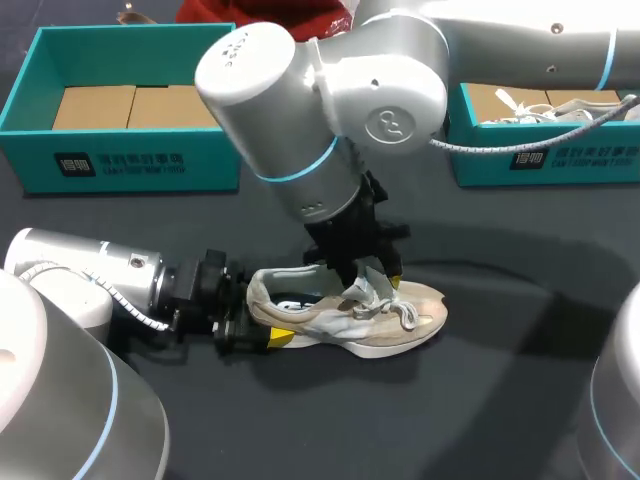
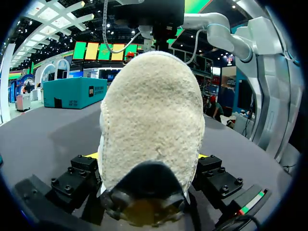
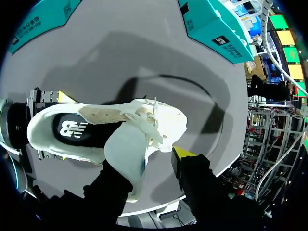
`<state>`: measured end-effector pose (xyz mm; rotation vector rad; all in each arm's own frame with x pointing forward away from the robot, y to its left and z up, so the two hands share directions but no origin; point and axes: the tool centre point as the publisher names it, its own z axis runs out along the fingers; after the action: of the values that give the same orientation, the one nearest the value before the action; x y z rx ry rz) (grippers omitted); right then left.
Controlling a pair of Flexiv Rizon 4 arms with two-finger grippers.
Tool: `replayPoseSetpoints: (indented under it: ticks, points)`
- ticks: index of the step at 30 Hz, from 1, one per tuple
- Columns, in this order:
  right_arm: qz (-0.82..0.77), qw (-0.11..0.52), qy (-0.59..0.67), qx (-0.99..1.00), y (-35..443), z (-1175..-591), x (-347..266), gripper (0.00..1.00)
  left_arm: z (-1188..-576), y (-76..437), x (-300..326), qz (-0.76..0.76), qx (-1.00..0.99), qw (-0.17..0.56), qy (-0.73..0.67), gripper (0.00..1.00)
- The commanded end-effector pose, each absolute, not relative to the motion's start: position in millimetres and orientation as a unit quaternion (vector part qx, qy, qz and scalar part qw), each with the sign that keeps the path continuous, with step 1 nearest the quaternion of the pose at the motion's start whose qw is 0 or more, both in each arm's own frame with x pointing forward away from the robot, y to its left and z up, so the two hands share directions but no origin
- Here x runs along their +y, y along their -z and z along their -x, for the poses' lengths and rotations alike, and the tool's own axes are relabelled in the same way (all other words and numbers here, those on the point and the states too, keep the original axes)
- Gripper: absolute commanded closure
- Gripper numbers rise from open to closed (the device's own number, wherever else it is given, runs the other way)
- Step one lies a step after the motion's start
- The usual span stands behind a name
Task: Take the shoe out of the shoebox, open the shoe tongue, remove and reinsert the insole, then place the shoe into the shoebox
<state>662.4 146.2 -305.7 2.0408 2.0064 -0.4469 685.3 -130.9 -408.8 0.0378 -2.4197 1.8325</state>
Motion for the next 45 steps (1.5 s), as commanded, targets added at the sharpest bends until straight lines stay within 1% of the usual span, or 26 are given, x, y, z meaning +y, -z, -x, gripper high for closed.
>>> replayPoseSetpoints:
  ticks: [1,3,7,10,12,13,18,23,41,45]
  points:
    - [-0.925,0.170,0.082,0.329,308,-658,143,0.60,-684,412,-128,-0.013,-0.796,0.053,-0.602,1.00]
    - [-0.926,0.168,0.081,0.328,307,-658,143,0.62,-684,412,-128,-0.013,-0.796,0.053,-0.602,1.00]
    - [-0.926,0.167,0.074,0.330,302,-657,145,0.72,-684,412,-128,-0.013,-0.796,0.053,-0.602,1.00]
    - [-0.925,0.166,0.072,0.333,300,-657,146,0.87,-684,412,-128,-0.013,-0.796,0.053,-0.602,1.00]
    - [-0.925,0.163,0.069,0.336,299,-656,147,0.93,-684,412,-128,-0.013,-0.796,0.053,-0.602,1.00]
    - [-0.925,0.162,0.066,0.336,298,-656,147,1.00,-684,412,-128,-0.013,-0.796,0.053,-0.602,1.00]
    - [-0.925,0.144,0.054,0.347,297,-655,142,1.00,-684,412,-128,-0.013,-0.796,0.053,-0.602,1.00]
    - [-0.923,0.092,0.005,0.373,302,-653,128,1.00,-684,412,-128,-0.013,-0.796,0.053,-0.602,1.00]
    - [-0.924,0.091,0.007,0.372,303,-654,127,1.00,-684,412,-128,-0.013,-0.796,0.053,-0.602,1.00]
    - [-0.920,0.026,0.018,0.391,307,-656,119,1.00,-684,412,-128,-0.013,-0.796,0.053,-0.602,1.00]
